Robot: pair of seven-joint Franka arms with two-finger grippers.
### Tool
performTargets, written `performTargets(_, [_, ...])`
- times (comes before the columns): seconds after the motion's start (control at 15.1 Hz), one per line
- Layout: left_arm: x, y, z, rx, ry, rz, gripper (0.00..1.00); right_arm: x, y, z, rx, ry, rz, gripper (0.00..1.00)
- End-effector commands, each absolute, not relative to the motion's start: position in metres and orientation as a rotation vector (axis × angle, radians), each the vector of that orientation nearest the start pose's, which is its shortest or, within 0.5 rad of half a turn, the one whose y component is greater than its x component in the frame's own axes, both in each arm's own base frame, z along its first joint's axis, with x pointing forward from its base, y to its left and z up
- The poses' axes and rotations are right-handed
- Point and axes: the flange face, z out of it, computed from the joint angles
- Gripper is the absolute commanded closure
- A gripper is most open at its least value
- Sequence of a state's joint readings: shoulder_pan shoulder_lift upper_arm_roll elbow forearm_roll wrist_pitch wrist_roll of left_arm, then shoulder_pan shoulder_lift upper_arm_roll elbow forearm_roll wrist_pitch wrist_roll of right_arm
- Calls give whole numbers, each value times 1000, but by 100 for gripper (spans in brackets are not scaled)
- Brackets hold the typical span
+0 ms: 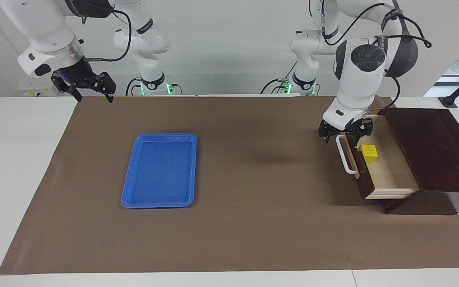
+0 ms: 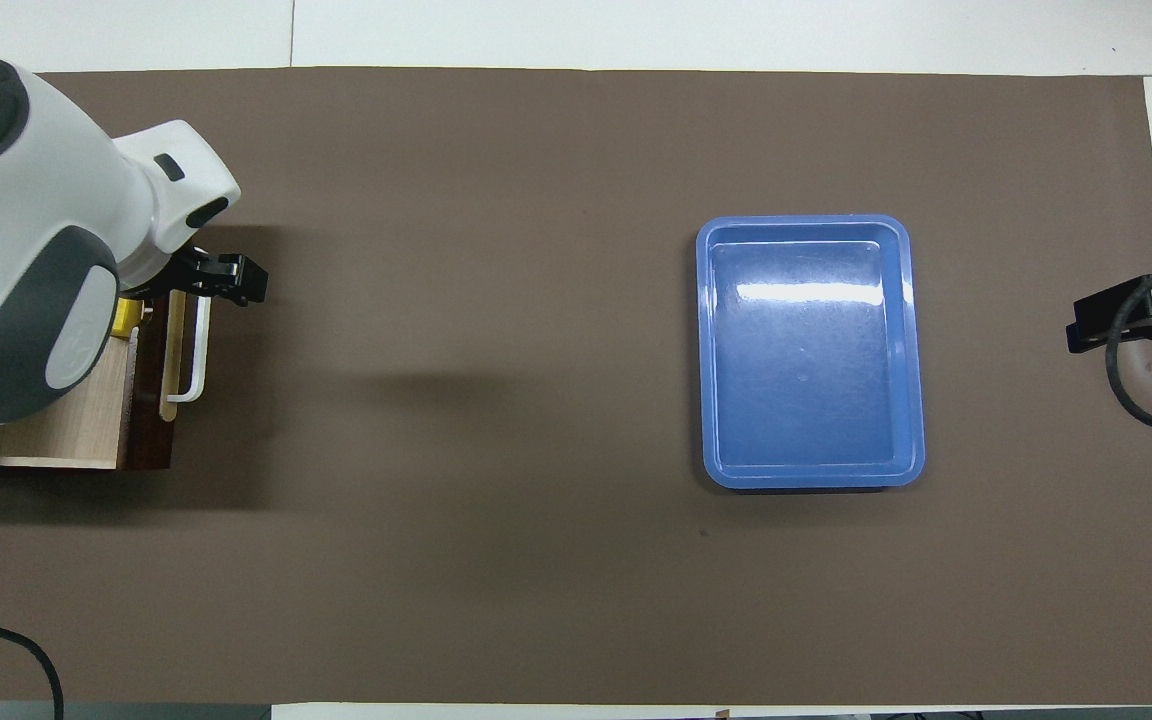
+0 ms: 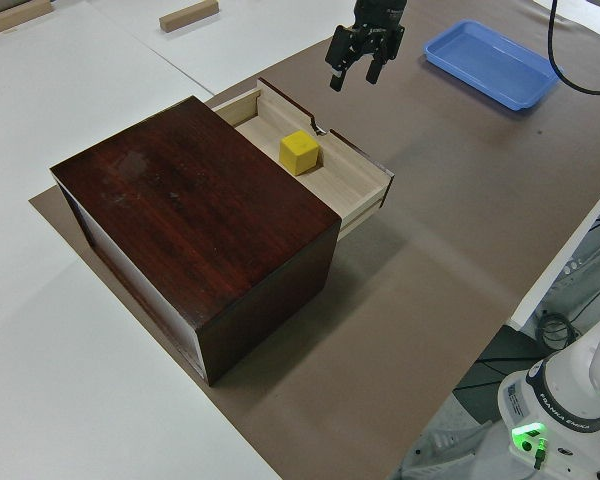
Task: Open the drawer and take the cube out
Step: 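Lower the left gripper into the drawer and grasp the yellow cube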
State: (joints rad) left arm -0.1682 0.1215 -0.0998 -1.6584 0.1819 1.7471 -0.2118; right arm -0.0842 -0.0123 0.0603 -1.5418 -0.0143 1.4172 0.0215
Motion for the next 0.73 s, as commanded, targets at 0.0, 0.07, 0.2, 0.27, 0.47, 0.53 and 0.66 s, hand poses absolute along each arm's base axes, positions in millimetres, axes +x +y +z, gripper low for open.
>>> performTargets(0.0, [595,-111,548,-3031,-280,-26,0,531,-15,634,-3144,42,172,0])
performTargets(0.07, [597,-102,553,-3023,-437,-36,0,531,-15,634,-3144,42,172,0])
performTargets(0.2, [603,-63,553,-2978,-773,-36,0,531,-15,634,-3144,42,172,0])
performTargets(0.27, [604,-40,552,-2978,-882,-12,0,531,-15,634,-3144,42,172,0])
performTargets(0.47, [600,7,545,-2880,-1193,4,0,525,-19,633,-3140,52,222,0])
performTargets(0.53, [599,20,540,-2819,-1322,8,0,525,-20,633,-3140,55,222,0])
performTargets(0.66, [596,34,522,-2704,-1519,42,0,525,-20,633,-3139,52,225,0])
